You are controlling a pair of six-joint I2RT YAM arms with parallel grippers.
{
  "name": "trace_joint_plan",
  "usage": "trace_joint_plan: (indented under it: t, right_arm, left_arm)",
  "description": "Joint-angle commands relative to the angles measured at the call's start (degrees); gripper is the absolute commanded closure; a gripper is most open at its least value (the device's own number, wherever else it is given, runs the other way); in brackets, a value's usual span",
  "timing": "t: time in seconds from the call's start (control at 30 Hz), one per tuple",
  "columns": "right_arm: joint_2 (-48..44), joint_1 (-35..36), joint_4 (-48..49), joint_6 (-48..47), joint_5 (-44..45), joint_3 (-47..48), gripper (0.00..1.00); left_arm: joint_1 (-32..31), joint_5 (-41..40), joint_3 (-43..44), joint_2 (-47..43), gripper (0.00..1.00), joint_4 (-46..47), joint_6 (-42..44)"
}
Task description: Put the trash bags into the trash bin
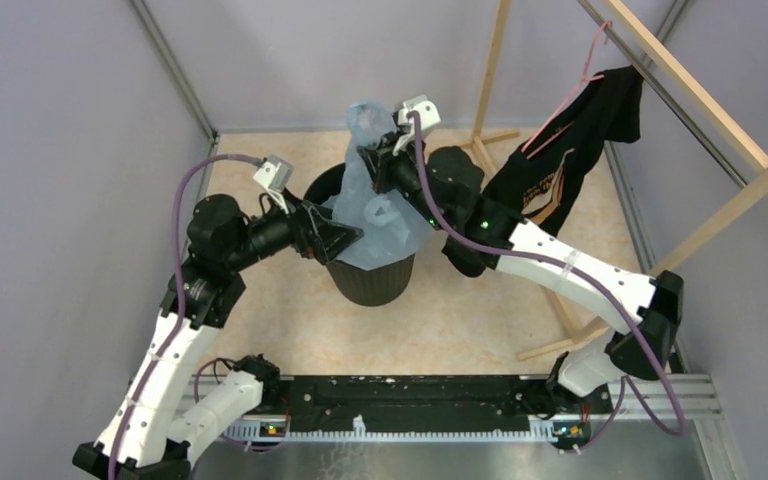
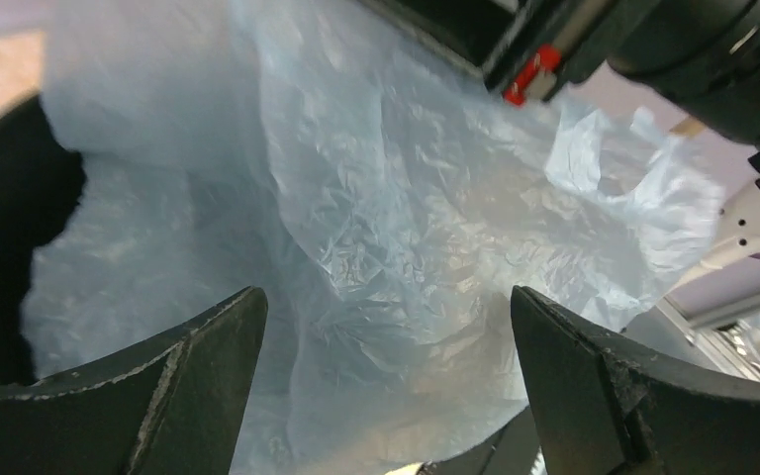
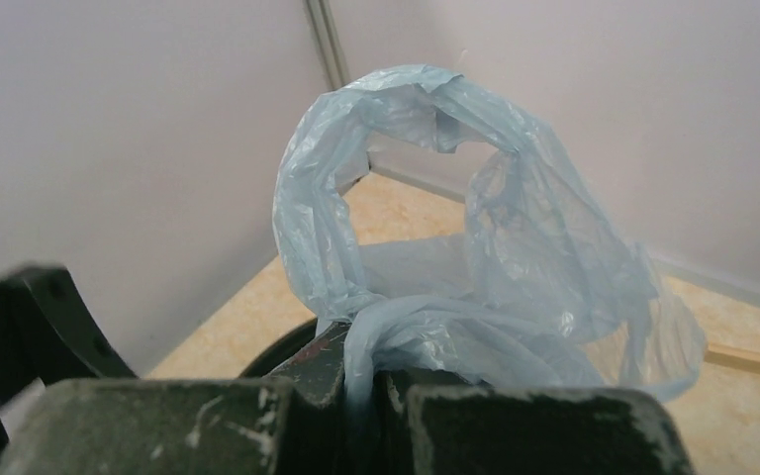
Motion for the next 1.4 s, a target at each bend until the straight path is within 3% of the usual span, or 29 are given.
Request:
trace_joint_plan:
  t: [0.0,0.1,0.2,0.3,0.5,0.7,0.87,1.07,1.37]
  right_arm:
    - [5.24,-1.00,5.26,2.89,3.32,6.91,1.00]
    - [7.32,-1.01,5.42,5.05,1.01,10.06,1.00]
    - [6.32,-1.01,8.70,7.54,-2.84,8.46,1.00]
    - [3.90,-1.01,11.55,9.43,-3.83,4.40,1.00]
    - [-0.91,-0.99,16.11,12.04,-3.78,-4.53,1.00]
    - [-1.77,-1.17,16.29,11.20,-3.21,-7.17,1.00]
    - [0.99,-1.96,16.89,10.38,-3.41,-6.05,1.00]
    - [5.32,-1.97,18.34,10.39,-5.75,-6.15,1.00]
    - [4.01,-1.88,7.75,7.25,-9.34,-9.85,1.00]
  left_arm:
    - [0.03,5.89,-4.61,-0.91,0.01,6.56,-3.30]
    - [0.04,2.66,-6.80,-0.51,0.01,9.22,-4.30]
    - [0.06,-6.26,-3.74,3.01,0.04,4.52,-4.56]
    - [0.02,-14.68,-1.61,6.81,0.18,1.80,-5.37]
    - [0.06,-26.50,-2.46,10.06,0.40,4.87,-7.39]
    - [0.10,-24.05,-2.83,11.65,0.44,7.06,-8.54]
    - [0.04,-18.61,-2.33,8.09,0.35,6.29,-8.49]
    - [0.07,-15.99,-1.56,0.56,0.03,-0.86,-6.45]
    - [0.10,-30.24,0.61,-8.04,0.01,-17.31,-5.94]
